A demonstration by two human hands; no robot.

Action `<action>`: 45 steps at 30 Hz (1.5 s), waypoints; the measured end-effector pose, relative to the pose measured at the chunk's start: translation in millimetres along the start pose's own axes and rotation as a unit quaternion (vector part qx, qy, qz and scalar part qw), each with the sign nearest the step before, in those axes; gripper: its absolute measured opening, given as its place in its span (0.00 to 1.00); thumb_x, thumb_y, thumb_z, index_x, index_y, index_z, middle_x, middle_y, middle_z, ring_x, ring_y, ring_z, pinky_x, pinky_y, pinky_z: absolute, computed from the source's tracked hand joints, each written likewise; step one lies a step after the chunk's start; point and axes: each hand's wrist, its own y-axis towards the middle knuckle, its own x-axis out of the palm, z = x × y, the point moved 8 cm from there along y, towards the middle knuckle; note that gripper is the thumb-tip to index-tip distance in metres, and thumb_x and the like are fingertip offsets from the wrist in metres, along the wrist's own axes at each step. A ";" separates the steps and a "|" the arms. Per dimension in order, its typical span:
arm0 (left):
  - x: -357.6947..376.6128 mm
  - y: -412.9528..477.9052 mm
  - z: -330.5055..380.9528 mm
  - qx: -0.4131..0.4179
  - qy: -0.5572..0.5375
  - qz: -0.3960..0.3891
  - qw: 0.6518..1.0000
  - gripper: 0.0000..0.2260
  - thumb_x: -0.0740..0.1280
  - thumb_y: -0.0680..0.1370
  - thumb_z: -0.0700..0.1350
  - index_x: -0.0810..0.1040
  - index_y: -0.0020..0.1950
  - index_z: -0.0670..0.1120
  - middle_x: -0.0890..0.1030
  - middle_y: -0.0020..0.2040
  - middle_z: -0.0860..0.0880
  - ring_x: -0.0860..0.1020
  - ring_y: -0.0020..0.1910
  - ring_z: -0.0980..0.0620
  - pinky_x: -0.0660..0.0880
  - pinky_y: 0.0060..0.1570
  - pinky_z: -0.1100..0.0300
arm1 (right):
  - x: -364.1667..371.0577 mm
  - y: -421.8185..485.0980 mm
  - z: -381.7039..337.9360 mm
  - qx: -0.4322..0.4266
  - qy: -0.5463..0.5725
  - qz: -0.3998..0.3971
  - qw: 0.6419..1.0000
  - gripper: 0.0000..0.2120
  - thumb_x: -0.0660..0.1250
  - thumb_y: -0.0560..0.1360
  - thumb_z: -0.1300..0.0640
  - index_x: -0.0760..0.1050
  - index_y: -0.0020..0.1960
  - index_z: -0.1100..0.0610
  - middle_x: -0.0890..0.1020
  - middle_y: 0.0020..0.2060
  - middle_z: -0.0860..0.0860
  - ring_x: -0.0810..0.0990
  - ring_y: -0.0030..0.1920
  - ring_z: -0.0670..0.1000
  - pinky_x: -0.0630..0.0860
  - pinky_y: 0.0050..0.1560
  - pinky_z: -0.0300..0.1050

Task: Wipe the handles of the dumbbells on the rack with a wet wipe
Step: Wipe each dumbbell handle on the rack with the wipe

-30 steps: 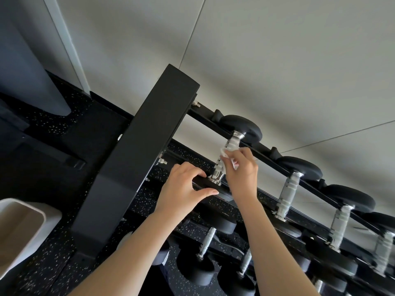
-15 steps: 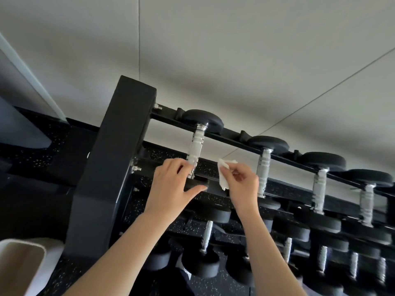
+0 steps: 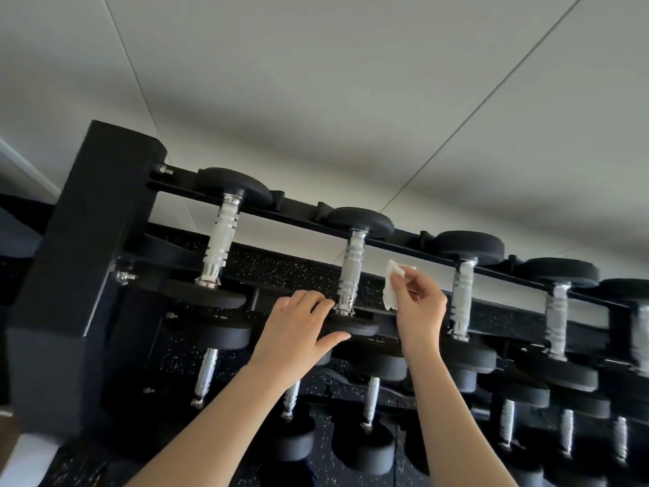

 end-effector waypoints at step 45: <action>6.9 -8.4 -2.0 -0.163 -0.175 0.076 0.968 0.19 0.70 0.70 0.59 0.80 0.54 0.48 0.75 0.48 0.56 0.69 0.51 0.58 0.72 0.46 0.61 | 43.4 8.2 30.7 0.010 -0.019 -0.218 0.976 0.07 0.71 0.72 0.64 0.81 0.43 0.52 0.84 0.39 0.47 0.81 0.40 0.43 0.76 0.40 0.30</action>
